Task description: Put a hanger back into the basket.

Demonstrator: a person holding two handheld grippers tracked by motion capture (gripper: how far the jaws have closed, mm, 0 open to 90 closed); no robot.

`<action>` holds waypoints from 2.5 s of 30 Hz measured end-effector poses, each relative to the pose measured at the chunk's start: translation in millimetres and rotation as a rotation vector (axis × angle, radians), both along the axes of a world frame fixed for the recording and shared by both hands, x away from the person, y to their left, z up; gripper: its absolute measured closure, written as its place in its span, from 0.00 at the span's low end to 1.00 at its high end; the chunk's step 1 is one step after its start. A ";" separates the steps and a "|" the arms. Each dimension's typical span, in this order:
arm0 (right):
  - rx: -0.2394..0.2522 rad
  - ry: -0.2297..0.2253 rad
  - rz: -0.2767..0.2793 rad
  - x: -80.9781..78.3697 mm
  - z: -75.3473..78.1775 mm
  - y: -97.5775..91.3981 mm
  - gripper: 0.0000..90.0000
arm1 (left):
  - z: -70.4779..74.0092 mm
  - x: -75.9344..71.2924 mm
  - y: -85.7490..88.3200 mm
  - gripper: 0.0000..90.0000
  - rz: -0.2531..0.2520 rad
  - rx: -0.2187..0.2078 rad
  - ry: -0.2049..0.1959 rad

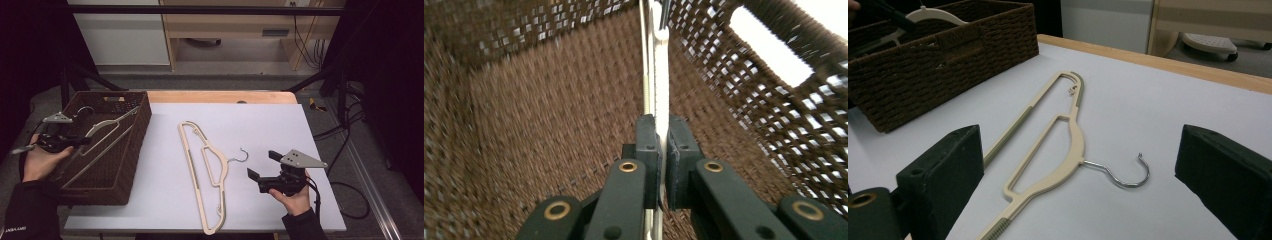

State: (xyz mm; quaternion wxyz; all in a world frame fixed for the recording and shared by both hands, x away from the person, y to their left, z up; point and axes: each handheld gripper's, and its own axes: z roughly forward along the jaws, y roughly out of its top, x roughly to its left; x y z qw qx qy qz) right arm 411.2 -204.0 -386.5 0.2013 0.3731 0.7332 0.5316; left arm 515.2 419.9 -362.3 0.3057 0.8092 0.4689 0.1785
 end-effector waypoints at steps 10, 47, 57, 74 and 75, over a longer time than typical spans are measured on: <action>-0.006 0.007 0.008 0.8 -1.2 4.4 0.06 | -2.8 -11.4 13.3 0.77 0.161 -0.078 -0.074; -0.031 0.071 -0.028 -0.5 -15.0 17.7 0.07 | -7.3 -113.1 -169.1 0.10 -0.185 -0.311 -0.427; -0.092 0.149 0.034 -2.4 -33.9 49.6 0.13 | -22.5 -115.4 -179.9 0.10 -0.222 -0.292 -0.391; -0.286 0.321 0.124 -1.3 -85.2 101.3 0.45 | -28.8 -111.2 -176.9 0.10 -0.212 -0.300 -0.368; -0.316 0.332 0.132 -0.7 -88.4 102.3 0.51 | -28.2 -112.0 -176.9 0.10 -0.216 -0.298 -0.370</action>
